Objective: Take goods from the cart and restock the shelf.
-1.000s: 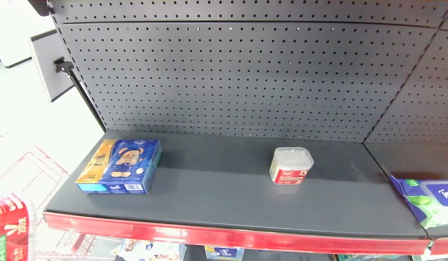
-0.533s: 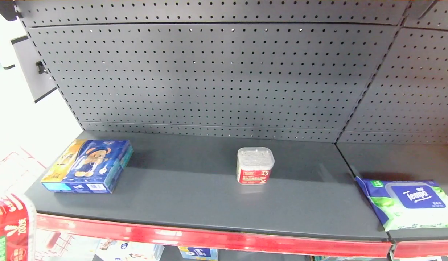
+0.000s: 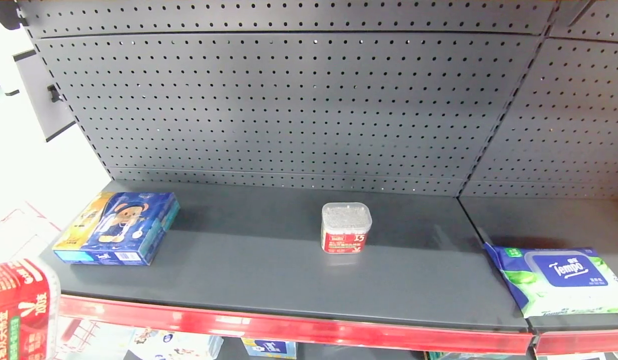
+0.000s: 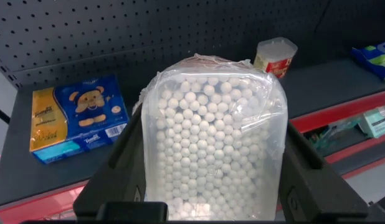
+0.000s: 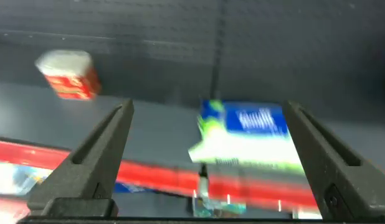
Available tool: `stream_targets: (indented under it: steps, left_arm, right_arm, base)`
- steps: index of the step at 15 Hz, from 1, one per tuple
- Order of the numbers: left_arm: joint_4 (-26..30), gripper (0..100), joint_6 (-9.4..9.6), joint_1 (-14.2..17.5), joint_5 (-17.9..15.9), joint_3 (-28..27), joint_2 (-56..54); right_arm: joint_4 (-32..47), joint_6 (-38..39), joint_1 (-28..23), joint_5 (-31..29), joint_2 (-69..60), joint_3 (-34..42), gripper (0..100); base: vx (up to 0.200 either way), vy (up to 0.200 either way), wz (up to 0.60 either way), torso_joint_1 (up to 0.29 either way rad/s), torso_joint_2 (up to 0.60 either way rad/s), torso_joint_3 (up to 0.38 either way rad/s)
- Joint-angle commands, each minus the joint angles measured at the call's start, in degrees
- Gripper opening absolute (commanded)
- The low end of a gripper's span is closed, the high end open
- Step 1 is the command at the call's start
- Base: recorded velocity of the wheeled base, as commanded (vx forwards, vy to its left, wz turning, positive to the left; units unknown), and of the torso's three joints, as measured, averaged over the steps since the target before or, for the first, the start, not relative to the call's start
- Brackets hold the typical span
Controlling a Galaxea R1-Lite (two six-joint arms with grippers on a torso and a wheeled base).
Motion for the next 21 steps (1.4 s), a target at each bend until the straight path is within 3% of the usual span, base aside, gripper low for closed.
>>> stream_targets:
  steps: [1, 3, 4, 8, 9, 12, 14, 21]
  left_arm:
    - [-1.65, 0, 0.11, -0.05, -0.08, 0.06, 2.56]
    - [-2.88, 0, 0.11, 0.03, -0.08, 0.06, 3.53]
    - [-4.2, 0, 0.11, 0.03, 0.01, 0.06, 4.58]
    - [-4.29, 0, 0.19, -0.05, -0.25, -0.38, 6.16]
    - [-4.37, 0, 0.11, -0.05, -1.84, -0.47, 6.78]
    - [-4.29, 0, 0.11, -0.05, -4.12, -0.2, 7.13]
    - [-4.37, 0, 0.11, -0.05, -4.03, -0.47, 7.83]
    - [-4.37, 0, 0.11, -0.05, -4.03, -0.64, 8.27]
  right_arm:
    - [-0.1, -4.73, 10.97, 9.15, 34.93, -19.09, 100]
    - [-0.1, -6.14, 13.61, 12.41, 38.54, -18.82, 100]
    - [-1.16, -8.95, 14.31, 18.47, 46.01, -19.44, 100]
    - [-15.04, -14.4, 13.52, 30.07, 60.86, -19.35, 100]
    - [-16.98, -14.75, 13.7, 32.53, 63.23, -19.53, 100]
    - [-17.33, -19.15, 13.35, 34.91, 68.42, -20.41, 100]
    - [-17.59, -23.1, 13.7, 37.45, 71.41, -22.69, 100]
    - [-17.59, -29.34, 14.67, 37.89, 78.7, -28.67, 100]
  base:
    - [0.0, 0.0, 0.0, 0.0, 0.0, 0.0]
    - [0.0, 0.0, 0.0, 0.0, 0.0, 0.0]
    - [0.0, 0.0, 0.0, 0.0, 0.0, 0.0]
    - [0.0, 0.0, 0.0, 0.0, 0.0, 0.0]
    - [0.0, 0.0, 0.0, 0.0, 0.0, 0.0]
    - [0.0, 0.0, 0.0, 0.0, 0.0, 0.0]
    - [0.0, 0.0, 0.0, 0.0, 0.0, 0.0]
    - [0.0, 0.0, 0.0, 0.0, 0.0, 0.0]
